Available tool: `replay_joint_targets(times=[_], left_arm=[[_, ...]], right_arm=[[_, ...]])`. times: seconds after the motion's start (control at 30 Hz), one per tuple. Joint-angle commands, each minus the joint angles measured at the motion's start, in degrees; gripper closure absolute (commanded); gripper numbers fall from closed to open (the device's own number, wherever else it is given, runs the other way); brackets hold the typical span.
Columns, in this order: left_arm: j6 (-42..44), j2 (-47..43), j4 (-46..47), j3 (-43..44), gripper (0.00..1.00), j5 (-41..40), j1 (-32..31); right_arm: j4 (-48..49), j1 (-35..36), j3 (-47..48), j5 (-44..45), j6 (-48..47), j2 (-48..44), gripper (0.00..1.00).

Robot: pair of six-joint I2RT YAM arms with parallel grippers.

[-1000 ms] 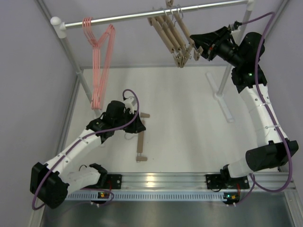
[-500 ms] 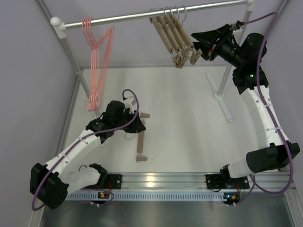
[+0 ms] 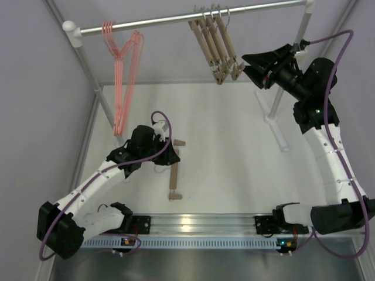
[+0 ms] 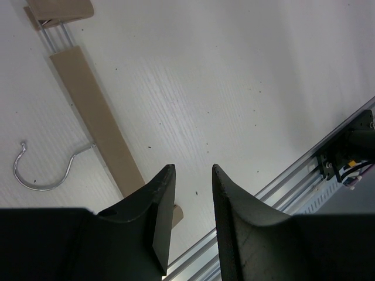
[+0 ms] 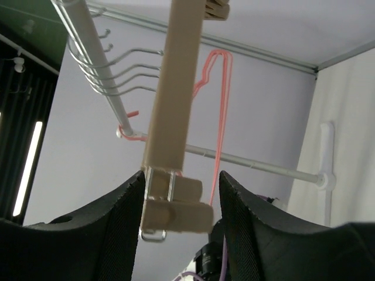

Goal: Organize the hangers

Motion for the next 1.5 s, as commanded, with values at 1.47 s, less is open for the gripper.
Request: replay_joint_targets(times=[1.47], left_arm=[[-22.87, 41.84, 24.23, 7.68, 0.61, -20.22, -21.68]], right_arm=[[-29.21, -3.54, -47.22, 12.88, -40.60, -33.81, 0.45]])
